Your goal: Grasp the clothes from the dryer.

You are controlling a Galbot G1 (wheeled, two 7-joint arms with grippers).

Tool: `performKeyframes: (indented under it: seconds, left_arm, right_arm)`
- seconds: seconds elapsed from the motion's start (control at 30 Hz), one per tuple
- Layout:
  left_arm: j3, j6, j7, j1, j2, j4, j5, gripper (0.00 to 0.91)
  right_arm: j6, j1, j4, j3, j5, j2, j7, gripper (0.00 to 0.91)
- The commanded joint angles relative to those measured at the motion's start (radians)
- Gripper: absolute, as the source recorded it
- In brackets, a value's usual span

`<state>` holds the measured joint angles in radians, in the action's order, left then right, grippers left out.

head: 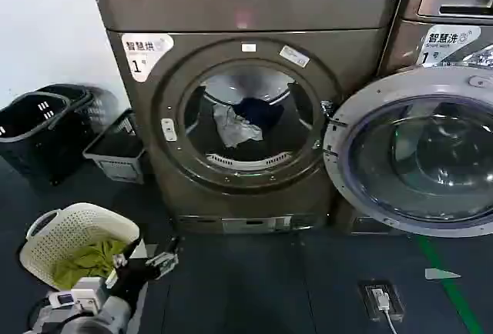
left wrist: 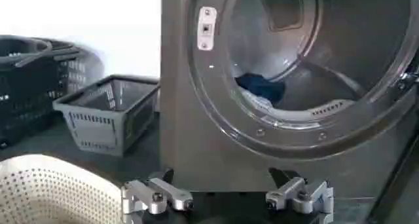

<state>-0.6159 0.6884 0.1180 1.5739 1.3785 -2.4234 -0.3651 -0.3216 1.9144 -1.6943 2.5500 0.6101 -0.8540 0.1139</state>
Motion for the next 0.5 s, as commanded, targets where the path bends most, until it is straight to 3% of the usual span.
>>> performKeyframes:
  seconds: [0.03, 0.5]
  left_arm:
    - [-0.007, 0.012, -0.007, 0.005, 0.001, -0.005, -0.022, 0.907]
    - [-0.002, 0.006, -0.023, 0.011, 0.001, -0.004, 0.025, 0.907]
  right_arm:
    - [0.026, 0.005, 0.0, -0.008, 0.028, -0.007, 0.01, 0.907]
    - [0.047, 0.003, -0.008, -0.013, 0.035, -0.01, 0.017, 0.907]
